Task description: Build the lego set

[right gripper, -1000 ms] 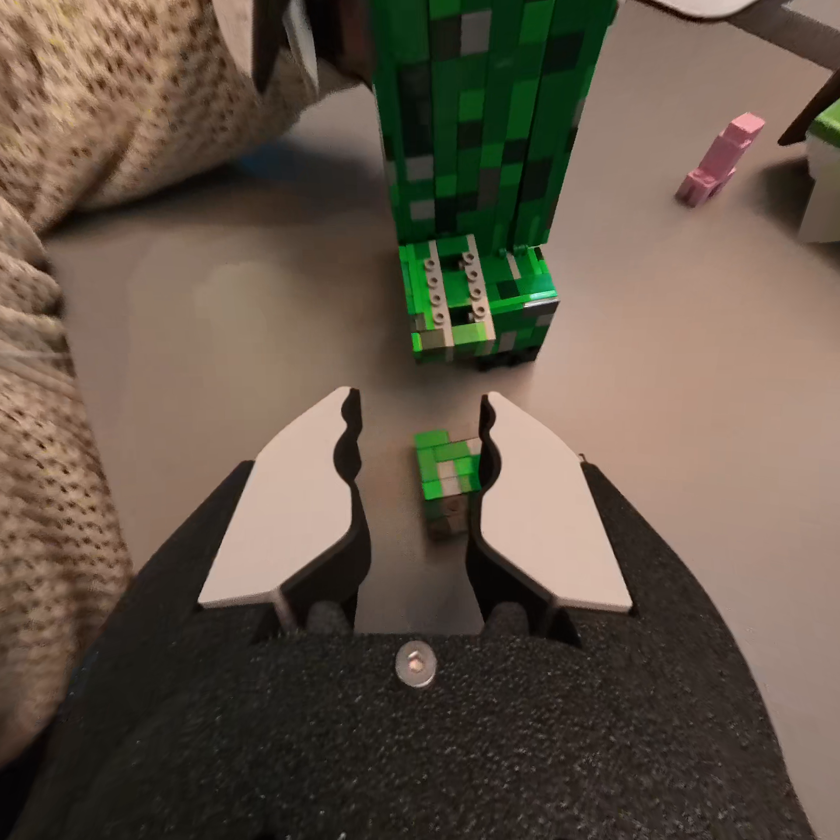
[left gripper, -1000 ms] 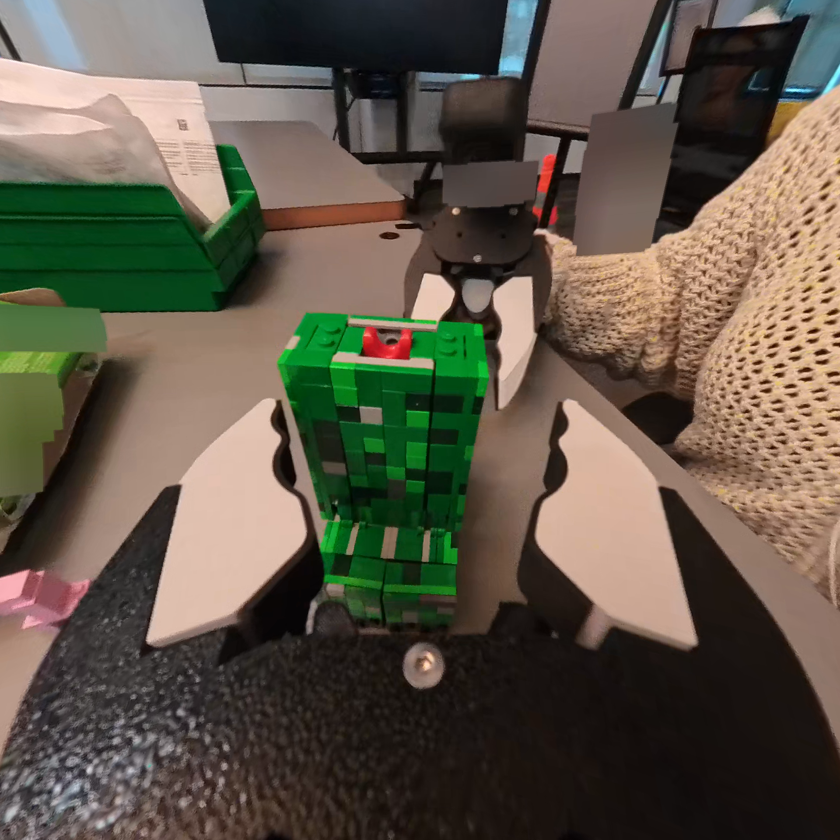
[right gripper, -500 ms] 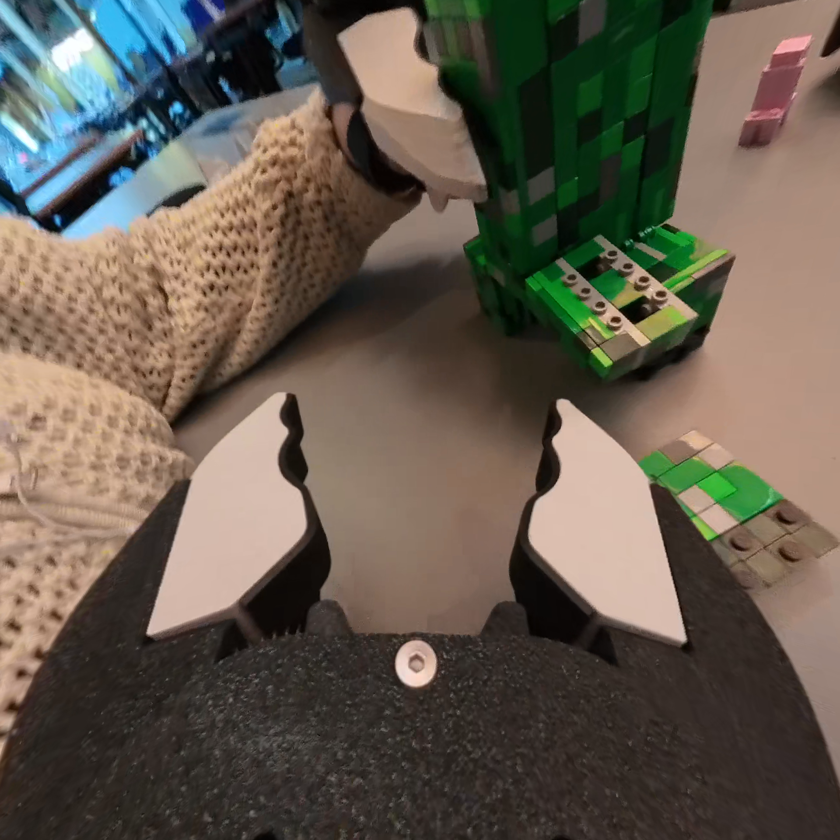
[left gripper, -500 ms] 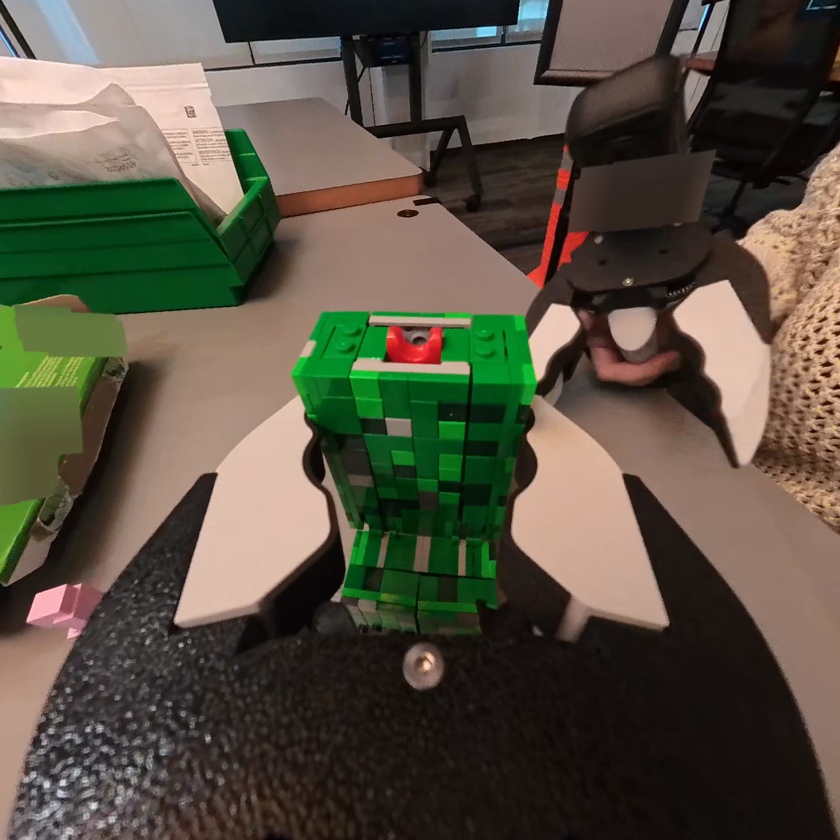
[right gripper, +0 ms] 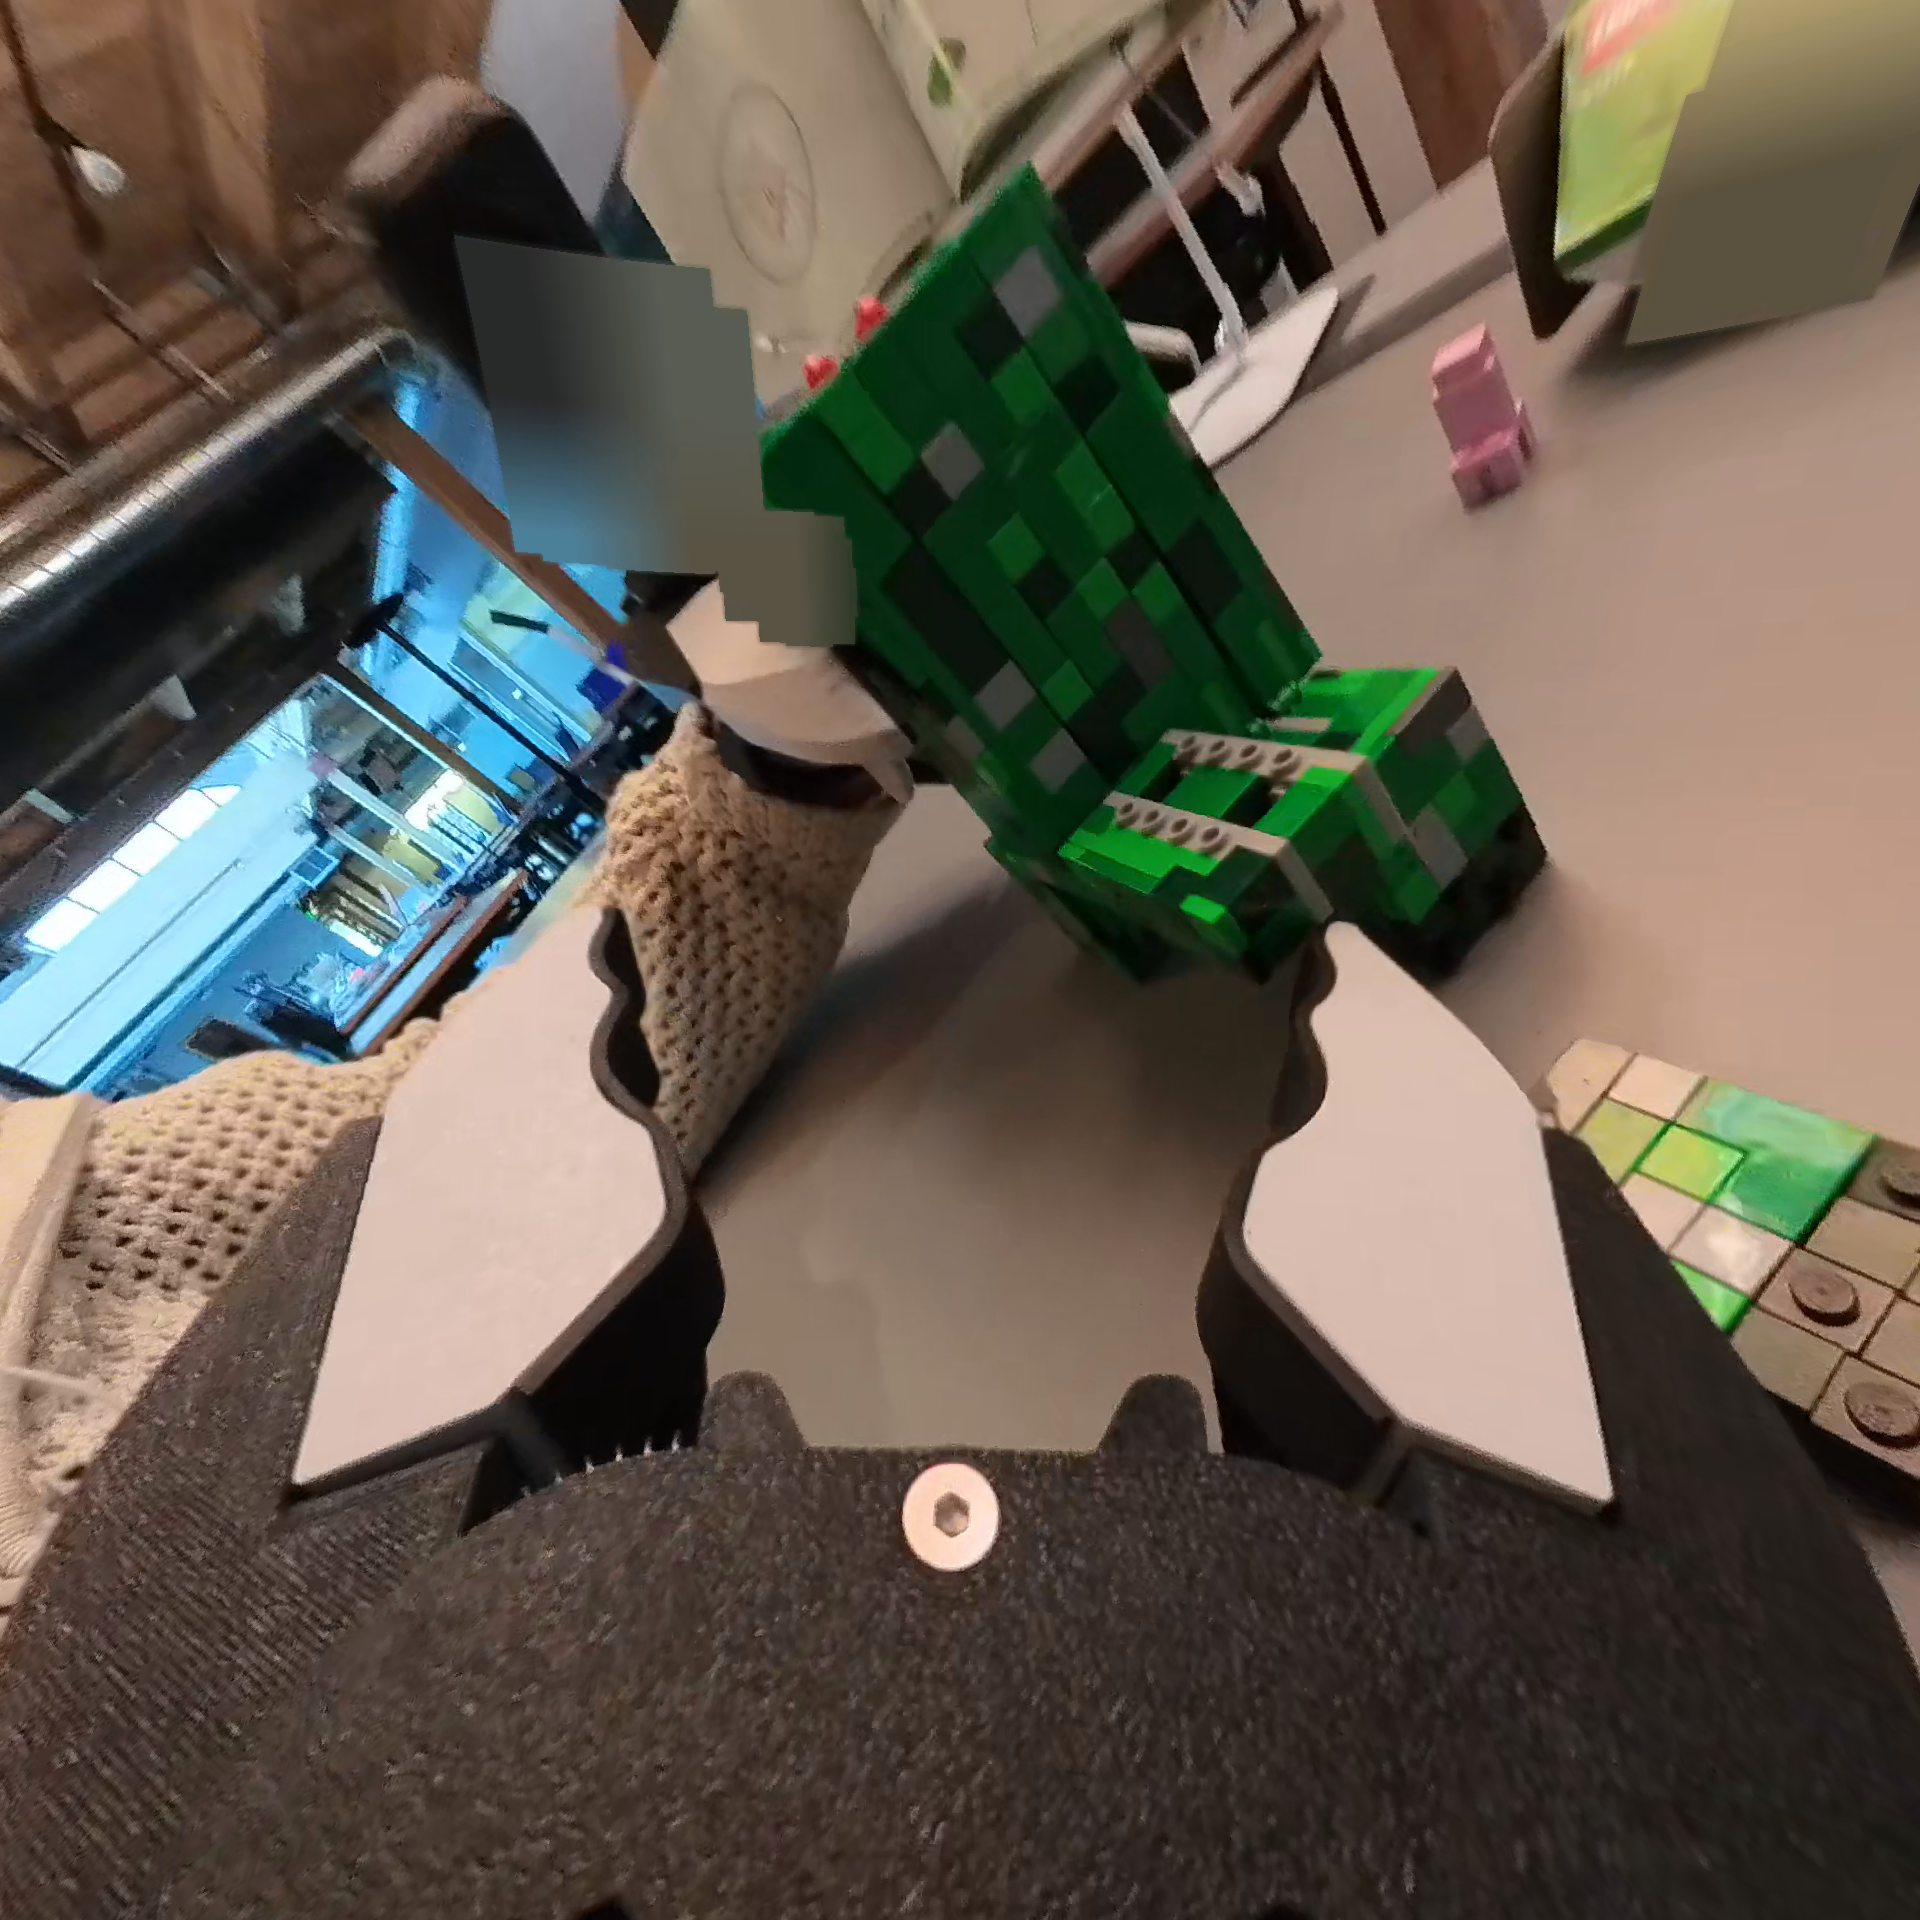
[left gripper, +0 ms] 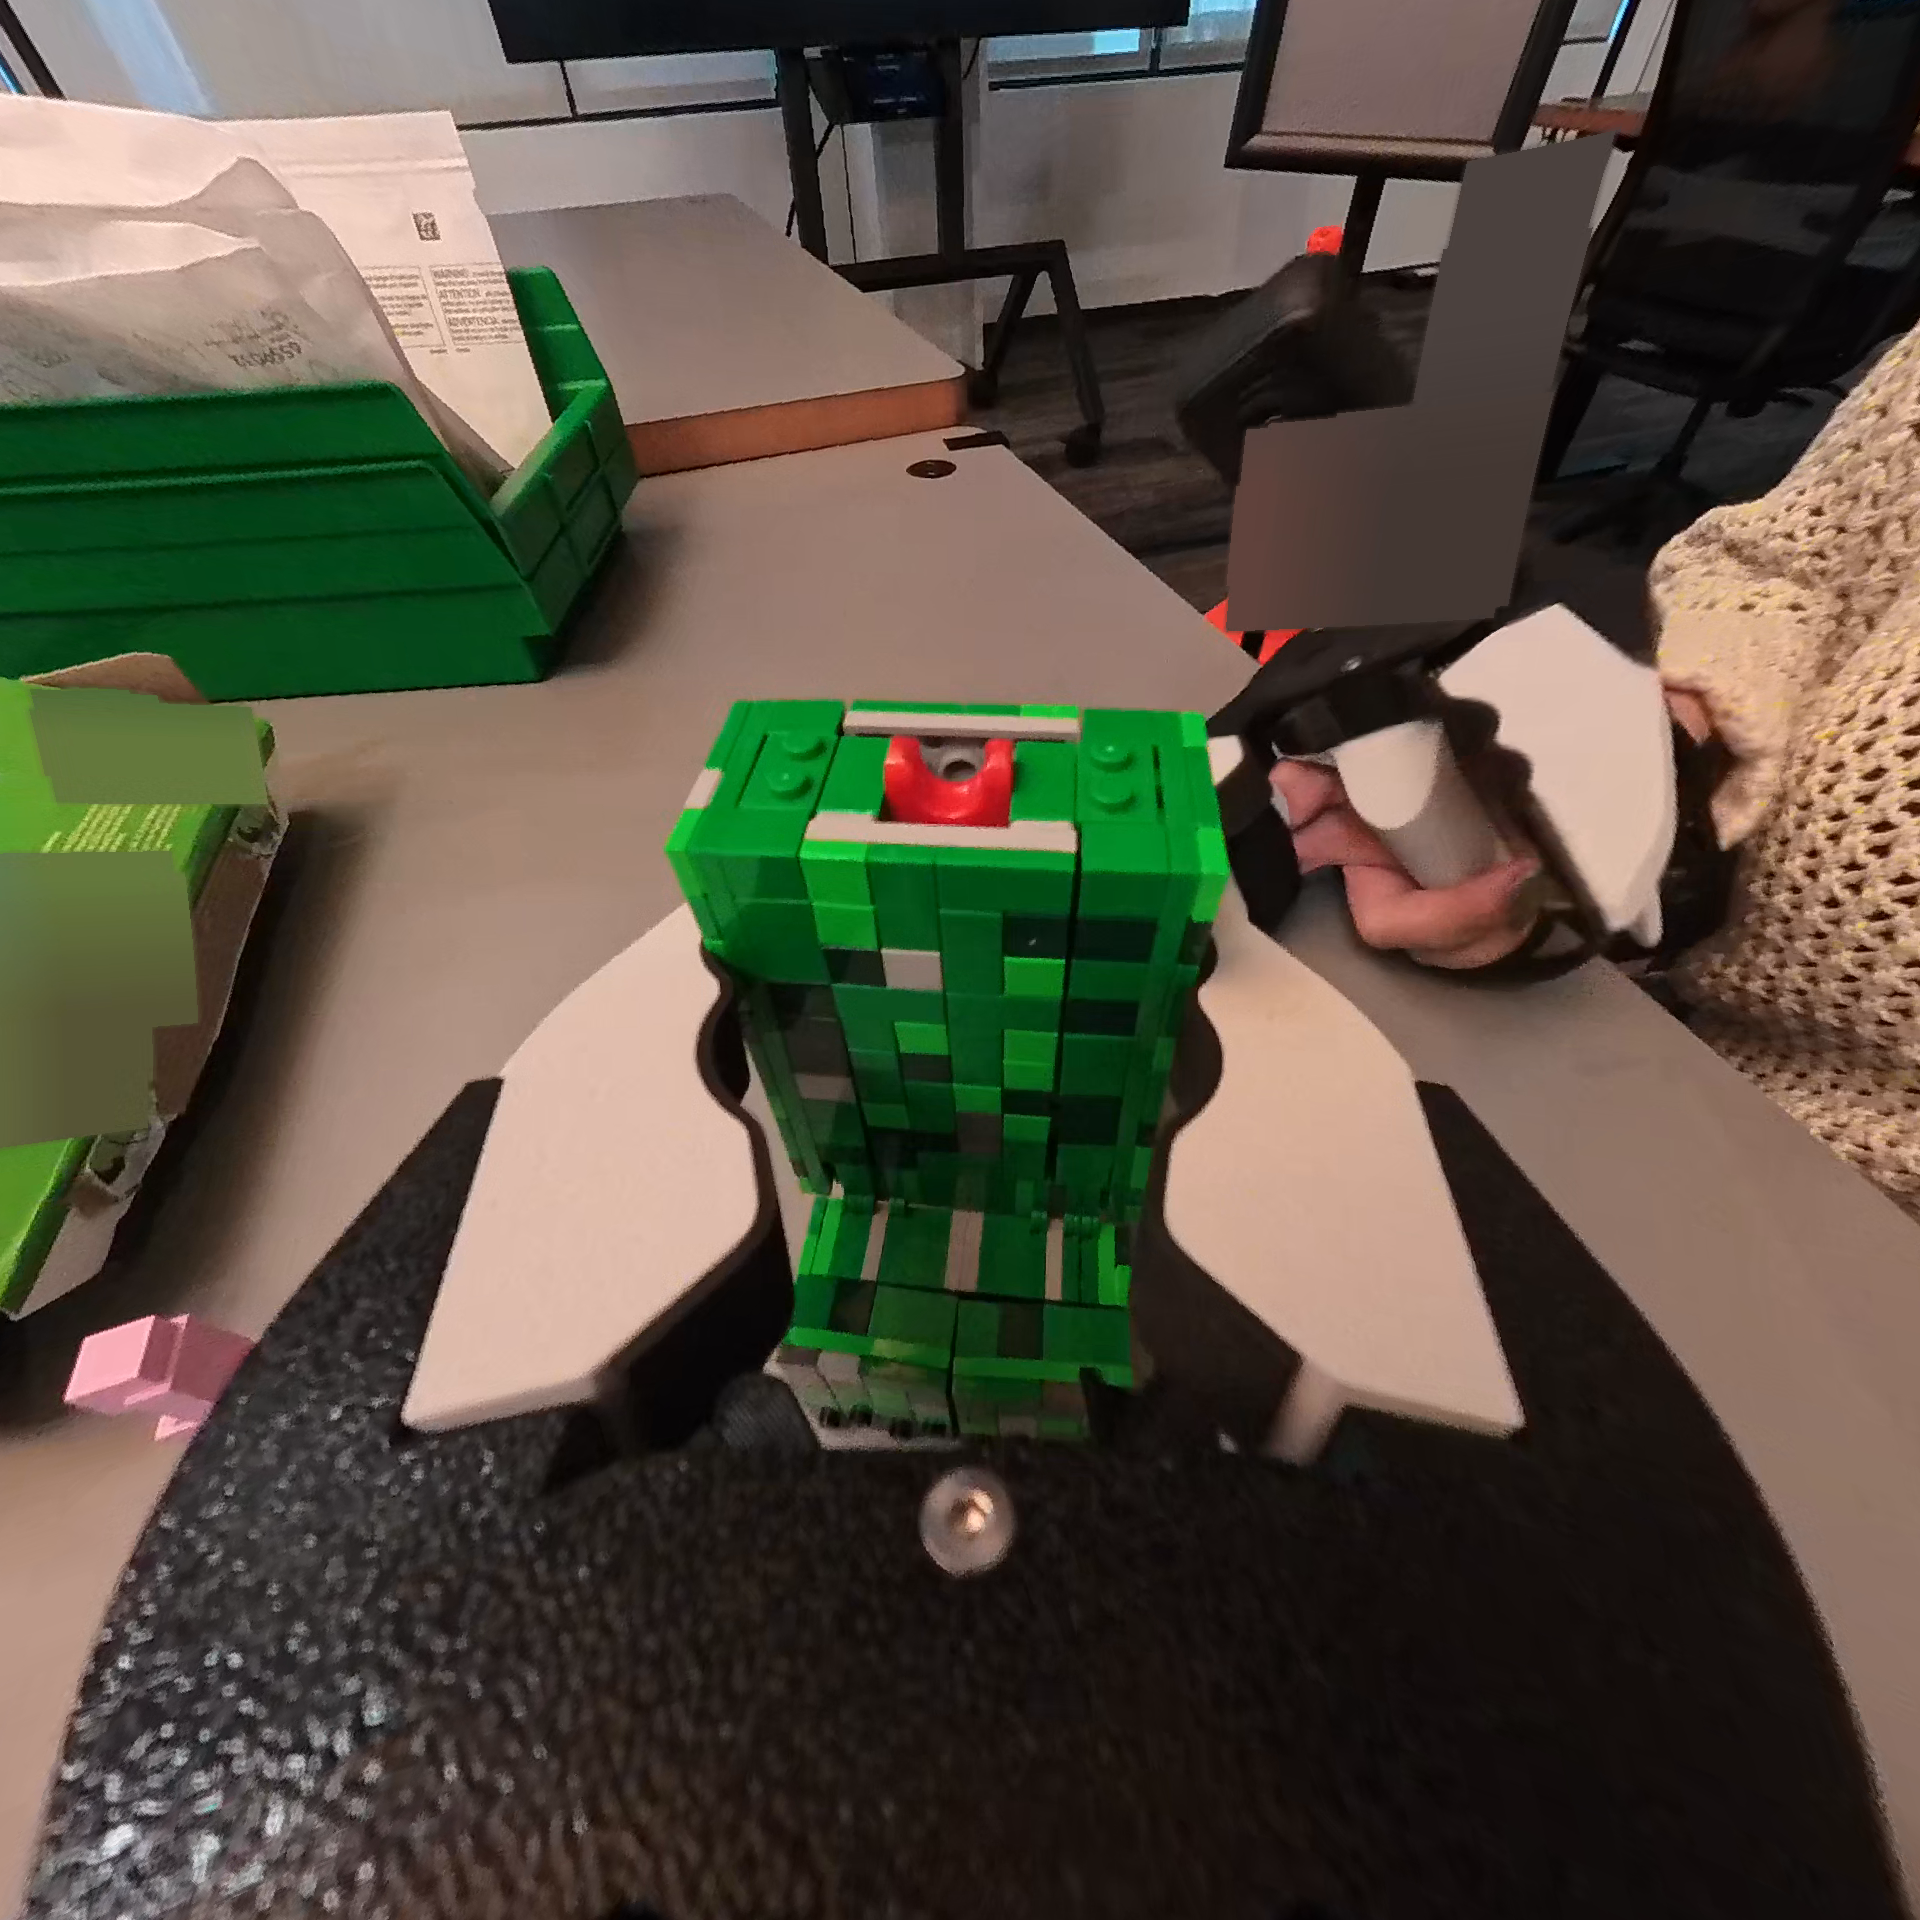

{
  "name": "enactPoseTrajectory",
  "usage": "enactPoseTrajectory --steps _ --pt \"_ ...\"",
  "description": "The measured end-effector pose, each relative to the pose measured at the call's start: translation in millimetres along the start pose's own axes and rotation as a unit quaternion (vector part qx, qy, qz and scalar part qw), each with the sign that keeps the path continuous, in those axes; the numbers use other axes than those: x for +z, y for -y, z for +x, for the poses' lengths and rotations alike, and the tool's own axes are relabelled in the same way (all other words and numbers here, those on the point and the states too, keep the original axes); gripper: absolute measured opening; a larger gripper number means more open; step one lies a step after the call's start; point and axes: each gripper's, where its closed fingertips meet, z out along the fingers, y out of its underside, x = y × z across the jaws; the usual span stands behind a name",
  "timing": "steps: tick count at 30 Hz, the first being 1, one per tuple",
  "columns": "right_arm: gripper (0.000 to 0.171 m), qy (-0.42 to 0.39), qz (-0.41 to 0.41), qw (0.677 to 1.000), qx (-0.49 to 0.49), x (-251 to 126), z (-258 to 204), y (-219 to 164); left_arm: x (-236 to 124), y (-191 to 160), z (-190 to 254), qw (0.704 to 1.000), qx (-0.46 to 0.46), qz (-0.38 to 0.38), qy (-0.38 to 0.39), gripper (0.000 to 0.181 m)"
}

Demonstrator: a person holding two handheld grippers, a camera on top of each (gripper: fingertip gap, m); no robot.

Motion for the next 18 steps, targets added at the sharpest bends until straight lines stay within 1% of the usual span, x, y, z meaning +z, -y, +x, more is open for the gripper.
enactPoseTrajectory --steps 5,7,8,9,10,11,13,15,18 --pt "0.121 0.012 0.005 1.0 -0.02 -2.1 -4.8 1.3 -0.9 0.0 -0.4 1.0 -0.003 0.002 0.0 0.079" --pt "0.12 0.017 -0.015 0.997 -0.07 -8.7 -4.6 1.5 -1.4 0.0 -1.4 1.0 -0.005 0.003 0.003 0.08" --pt "0.114 0.017 -0.033 0.992 -0.121 -15.0 -1.6 2.8 -1.6 0.1 -1.6 1.0 -0.006 0.003 0.004 0.08" --pt "0.102 0.016 -0.049 0.982 -0.183 -23.3 3.1 6.2 -1.4 0.1 -1.2 1.0 -0.004 0.002 0.004 0.08" --pt "0.096 0.004 -0.069 0.967 -0.245 -32.2 11.4 10.6 -1.0 0.1 -1.0 1.0 -0.003 0.001 0.005 0.08" --pt "0.086 -0.01 -0.104 0.947 -0.304 -41.1 22.5 12.2 -0.5 0.0 -0.8 1.0 -0.002 -0.001 0.005 0.08" --pt "0.083 -0.034 -0.205 0.899 -0.387 -54.5 50.6 6.0 -0.3 0.2 -0.6 1.0 -0.001 -0.001 0.004 0.08" --pt "0.076 -0.02 -0.29 0.861 -0.417 -59.9 68.5 -6.1 -0.6 0.4 -1.0 1.0 -0.003 0.001 0.004 0.08" --pt "0.067 -0.014 -0.384 0.818 -0.428 -62.2 92.0 -20.3 -0.8 0.4 -1.0 1.0 -0.003 0.002 0.003 0.08"
